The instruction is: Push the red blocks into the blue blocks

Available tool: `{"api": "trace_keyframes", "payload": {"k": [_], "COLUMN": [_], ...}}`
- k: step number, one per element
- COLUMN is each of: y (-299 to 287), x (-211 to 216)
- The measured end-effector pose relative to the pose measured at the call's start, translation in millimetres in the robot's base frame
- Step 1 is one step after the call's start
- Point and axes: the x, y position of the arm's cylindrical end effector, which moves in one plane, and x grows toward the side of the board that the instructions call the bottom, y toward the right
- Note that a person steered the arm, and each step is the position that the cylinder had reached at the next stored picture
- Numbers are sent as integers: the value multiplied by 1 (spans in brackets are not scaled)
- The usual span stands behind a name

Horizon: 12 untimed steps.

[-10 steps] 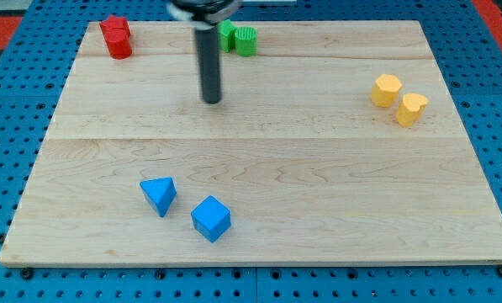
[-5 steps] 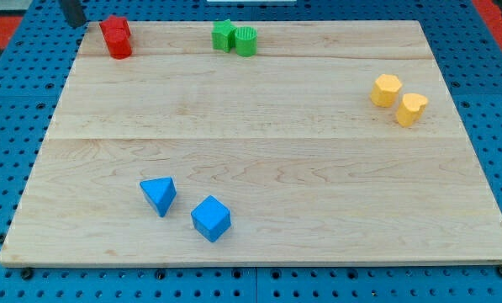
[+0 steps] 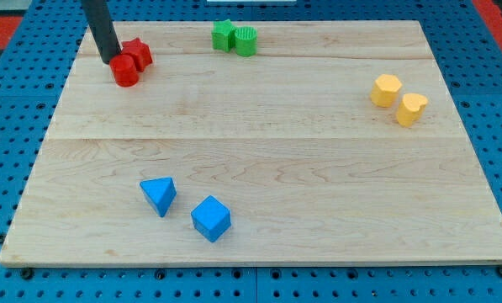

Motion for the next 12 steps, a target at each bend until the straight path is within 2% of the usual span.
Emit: {"api": "trace_keyframes", "payload": {"k": [1, 2, 3, 5, 7, 8, 9, 10, 11, 12], "y": [-78, -12, 36, 34, 74, 101, 110, 72, 64, 10], "x": [-40, -65, -51, 76, 197, 215, 217, 191, 132, 152]}}
